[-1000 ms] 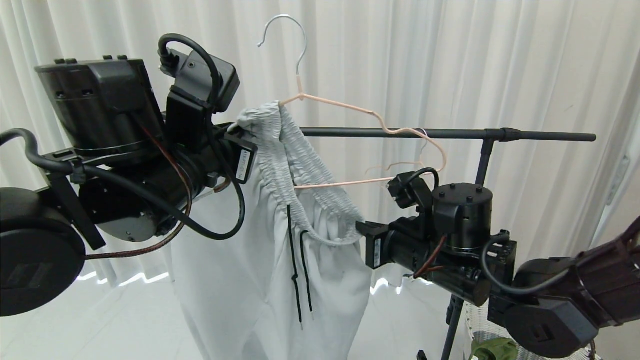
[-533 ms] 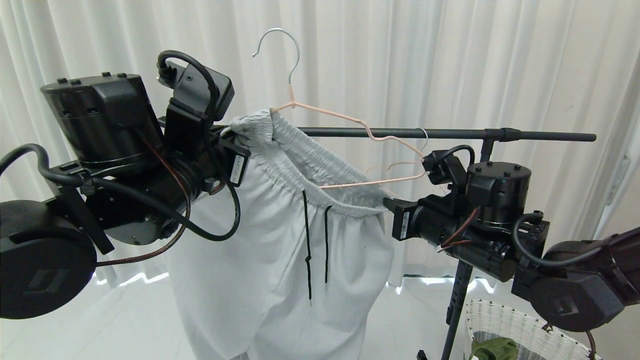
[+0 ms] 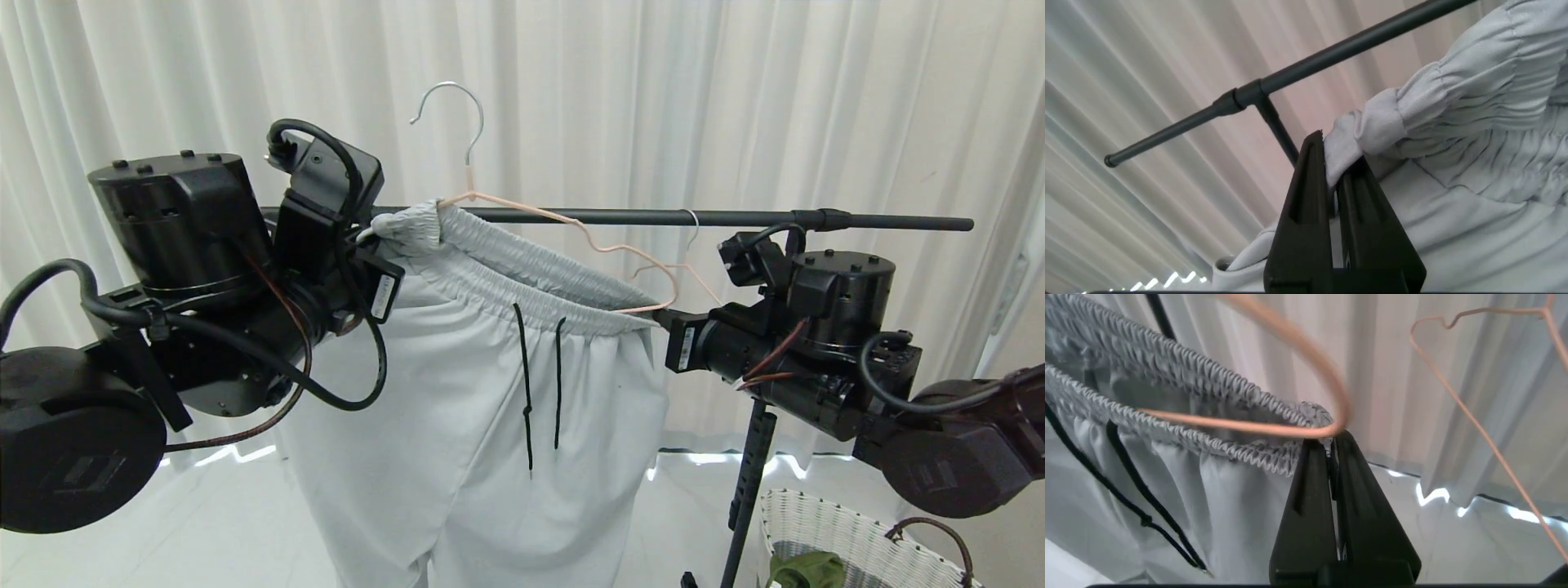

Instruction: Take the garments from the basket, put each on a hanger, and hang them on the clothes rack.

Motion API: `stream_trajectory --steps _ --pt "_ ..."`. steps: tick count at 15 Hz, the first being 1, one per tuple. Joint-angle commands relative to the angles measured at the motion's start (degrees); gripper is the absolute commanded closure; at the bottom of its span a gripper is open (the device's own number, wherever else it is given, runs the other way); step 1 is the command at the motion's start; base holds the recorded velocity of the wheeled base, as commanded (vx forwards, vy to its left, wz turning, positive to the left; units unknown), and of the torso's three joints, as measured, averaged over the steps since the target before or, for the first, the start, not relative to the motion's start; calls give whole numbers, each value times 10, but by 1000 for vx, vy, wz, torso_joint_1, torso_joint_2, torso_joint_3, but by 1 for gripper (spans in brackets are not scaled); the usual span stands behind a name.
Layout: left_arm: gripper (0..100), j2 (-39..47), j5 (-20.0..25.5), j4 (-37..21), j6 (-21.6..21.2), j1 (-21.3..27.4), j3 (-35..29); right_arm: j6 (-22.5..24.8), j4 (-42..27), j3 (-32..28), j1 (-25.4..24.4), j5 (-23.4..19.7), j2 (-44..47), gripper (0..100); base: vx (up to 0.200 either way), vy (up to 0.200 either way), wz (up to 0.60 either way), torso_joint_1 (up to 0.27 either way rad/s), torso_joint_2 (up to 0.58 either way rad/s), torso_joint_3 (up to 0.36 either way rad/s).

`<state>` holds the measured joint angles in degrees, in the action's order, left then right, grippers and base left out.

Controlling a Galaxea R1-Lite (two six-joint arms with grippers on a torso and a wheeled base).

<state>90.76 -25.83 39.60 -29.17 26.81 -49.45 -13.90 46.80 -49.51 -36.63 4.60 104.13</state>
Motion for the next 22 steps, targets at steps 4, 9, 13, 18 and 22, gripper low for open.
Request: stream_trajectory --steps 4,9,13,18,22 --pt "100 -1 -1 21 -25 -18 16 0 0 9 6 0 -17 100 0 0 0 0 0 0" --pt "100 3 3 47 -65 -33 49 3 0 16 9 -15 -39 100 0 0 0 0 0 0" --pt "100 14 14 49 -87 -28 74 5 -5 16 7 -48 -63 100 0 0 0 0 0 0" --pt "100 23 17 63 -110 -25 79 44 -48 15 9 -70 -87 100 0 0 0 0 0 0" --pt "100 35 17 117 -135 -35 101 55 -65 14 33 -70 -90 100 0 0 0 0 0 0"
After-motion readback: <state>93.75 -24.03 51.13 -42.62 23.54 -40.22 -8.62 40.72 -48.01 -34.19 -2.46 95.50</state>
